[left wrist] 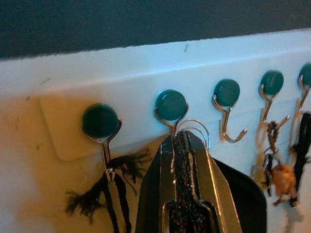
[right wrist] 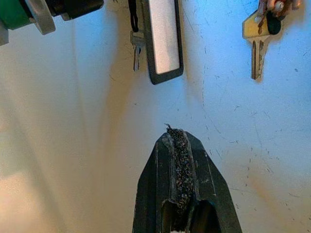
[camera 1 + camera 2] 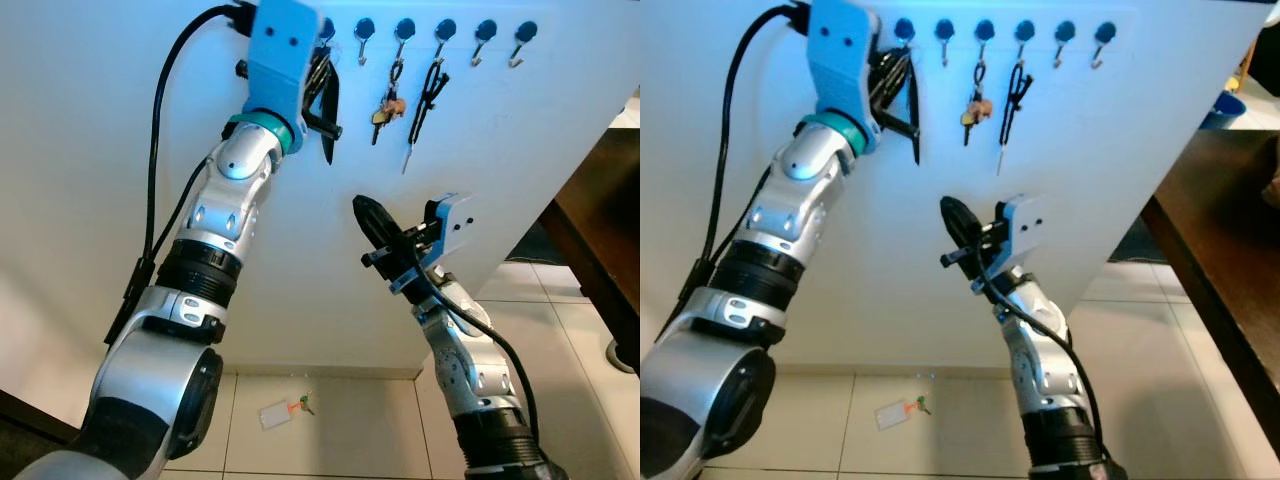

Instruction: Hang keys on a hook

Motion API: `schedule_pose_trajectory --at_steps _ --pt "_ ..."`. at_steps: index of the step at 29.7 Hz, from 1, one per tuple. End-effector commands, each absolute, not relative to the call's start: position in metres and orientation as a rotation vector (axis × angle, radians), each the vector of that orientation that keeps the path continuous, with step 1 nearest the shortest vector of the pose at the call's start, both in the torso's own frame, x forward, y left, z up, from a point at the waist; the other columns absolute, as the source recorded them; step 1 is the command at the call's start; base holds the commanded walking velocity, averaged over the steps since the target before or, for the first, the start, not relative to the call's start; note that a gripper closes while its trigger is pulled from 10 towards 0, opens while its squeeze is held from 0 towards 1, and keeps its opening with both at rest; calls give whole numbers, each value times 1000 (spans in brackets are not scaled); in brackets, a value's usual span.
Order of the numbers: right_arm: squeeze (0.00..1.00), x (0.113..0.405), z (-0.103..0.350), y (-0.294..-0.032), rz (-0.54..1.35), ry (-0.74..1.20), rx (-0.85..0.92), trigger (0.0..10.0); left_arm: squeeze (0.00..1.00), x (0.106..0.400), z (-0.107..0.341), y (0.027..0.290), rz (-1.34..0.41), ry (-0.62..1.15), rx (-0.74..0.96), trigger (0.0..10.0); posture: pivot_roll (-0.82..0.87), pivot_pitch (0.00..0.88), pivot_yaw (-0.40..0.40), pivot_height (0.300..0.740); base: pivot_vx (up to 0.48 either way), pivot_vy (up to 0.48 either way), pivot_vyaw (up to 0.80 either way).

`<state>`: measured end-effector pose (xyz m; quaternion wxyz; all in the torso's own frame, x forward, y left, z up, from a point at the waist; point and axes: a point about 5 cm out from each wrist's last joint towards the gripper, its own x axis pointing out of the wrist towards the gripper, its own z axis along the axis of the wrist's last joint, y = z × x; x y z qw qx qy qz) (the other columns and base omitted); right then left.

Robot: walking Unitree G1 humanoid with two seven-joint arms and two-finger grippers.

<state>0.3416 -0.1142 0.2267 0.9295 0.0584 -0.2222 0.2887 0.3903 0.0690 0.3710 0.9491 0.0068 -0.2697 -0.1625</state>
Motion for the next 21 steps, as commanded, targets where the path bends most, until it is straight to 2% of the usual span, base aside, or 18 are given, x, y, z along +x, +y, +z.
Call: schedule_pose_trajectory --at_steps 1,7,12,15,21 --pt "0 341 224 -110 609 -446 120 10000 0 398 358 76 -318 -448 -55 10000 67 146 97 740 0 0 0" --pt "0 341 224 -110 611 -447 119 10000 0 400 353 73 -401 -361 -135 10000 68 143 96 740 0 0 0" --pt "0 341 224 -109 613 -447 119 10000 0 392 359 65 -436 -472 -26 10000 69 146 96 740 0 0 0" --pt "0 341 224 -109 614 -447 119 10000 0 391 358 64 -446 -464 -20 10000 70 147 97 740 0 0 0" --pt "0 341 224 -109 612 -445 119 10000 0 396 338 57 -519 -262 21 10000 71 151 100 740 0 0 0"
